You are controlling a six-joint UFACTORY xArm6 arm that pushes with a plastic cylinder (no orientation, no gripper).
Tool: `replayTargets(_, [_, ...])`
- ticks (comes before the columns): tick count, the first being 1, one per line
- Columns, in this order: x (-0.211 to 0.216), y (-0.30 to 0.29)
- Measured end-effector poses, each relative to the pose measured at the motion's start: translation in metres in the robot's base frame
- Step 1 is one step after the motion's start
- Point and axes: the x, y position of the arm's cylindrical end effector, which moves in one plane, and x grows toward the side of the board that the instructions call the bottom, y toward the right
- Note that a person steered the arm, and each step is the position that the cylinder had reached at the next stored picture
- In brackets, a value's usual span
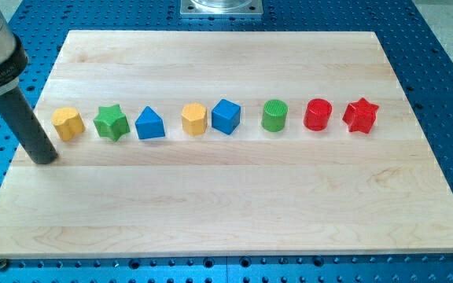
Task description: Push the heart right above the green star
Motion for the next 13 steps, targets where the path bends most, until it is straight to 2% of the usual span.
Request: replayTargets(13, [0.023,-0.027])
